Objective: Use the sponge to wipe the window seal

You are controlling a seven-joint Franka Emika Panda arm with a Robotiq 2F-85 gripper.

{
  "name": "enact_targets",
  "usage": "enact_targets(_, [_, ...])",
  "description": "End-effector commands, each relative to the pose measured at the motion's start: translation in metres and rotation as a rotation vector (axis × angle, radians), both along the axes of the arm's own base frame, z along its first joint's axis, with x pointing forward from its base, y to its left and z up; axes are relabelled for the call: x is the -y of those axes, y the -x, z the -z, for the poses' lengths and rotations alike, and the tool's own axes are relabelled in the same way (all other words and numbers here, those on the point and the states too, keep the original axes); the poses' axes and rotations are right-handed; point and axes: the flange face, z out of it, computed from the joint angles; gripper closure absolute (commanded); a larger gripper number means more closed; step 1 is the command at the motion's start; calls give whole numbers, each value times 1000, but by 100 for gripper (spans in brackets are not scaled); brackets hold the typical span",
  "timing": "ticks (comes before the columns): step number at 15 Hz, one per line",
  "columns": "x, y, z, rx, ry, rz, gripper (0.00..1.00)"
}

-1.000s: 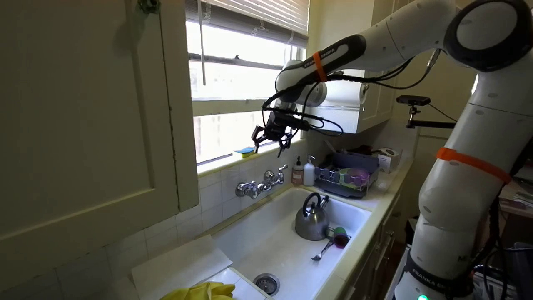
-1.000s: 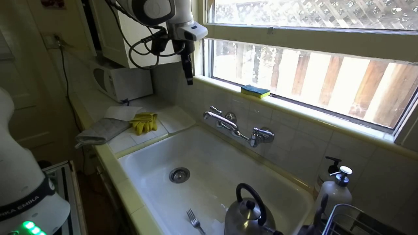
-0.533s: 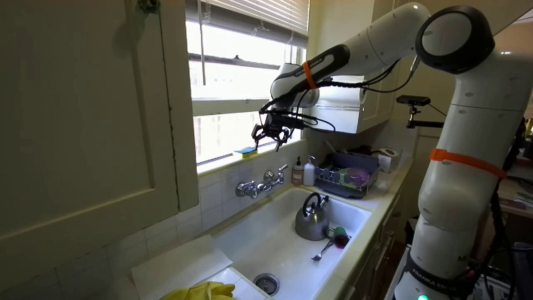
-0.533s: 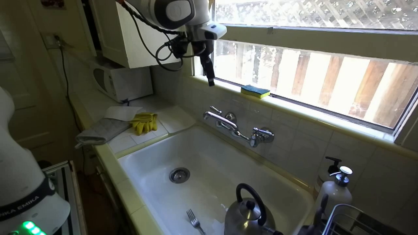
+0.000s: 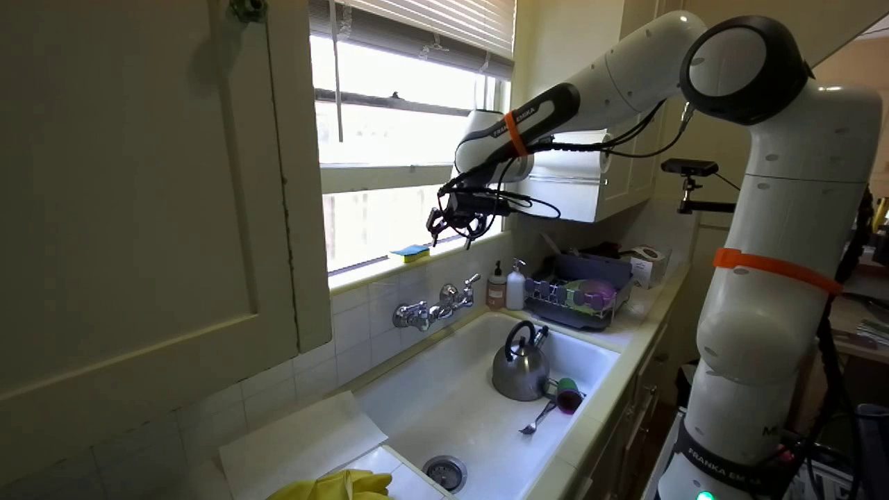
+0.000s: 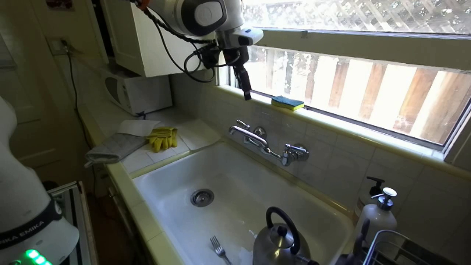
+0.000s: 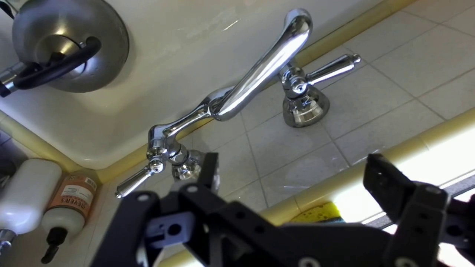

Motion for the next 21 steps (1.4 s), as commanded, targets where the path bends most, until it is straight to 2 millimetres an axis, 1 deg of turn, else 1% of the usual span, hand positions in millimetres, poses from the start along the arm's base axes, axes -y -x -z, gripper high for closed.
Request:
enact_targets(1, [0,0,-1,0,0,-1,0])
enact_targets(6, [0,-1,-2,2,0,-1,0])
enact_targets(7, [4,-3,-3,11,23,-9,0])
enact_targets(10, [15,-16,-10,69,72,-78,0])
enact_targets(13, [25,-32,-15,140,137,-188,0])
enact_targets(18, [37,-66,-11,202,200,-313,1])
enact_targets(19, [38,-73,-9,213,216,-329,3])
enact_targets(20, [39,-80,-8,217,222,-345,26])
enact_targets(21, [39,-87,-5,224,235,-360,27])
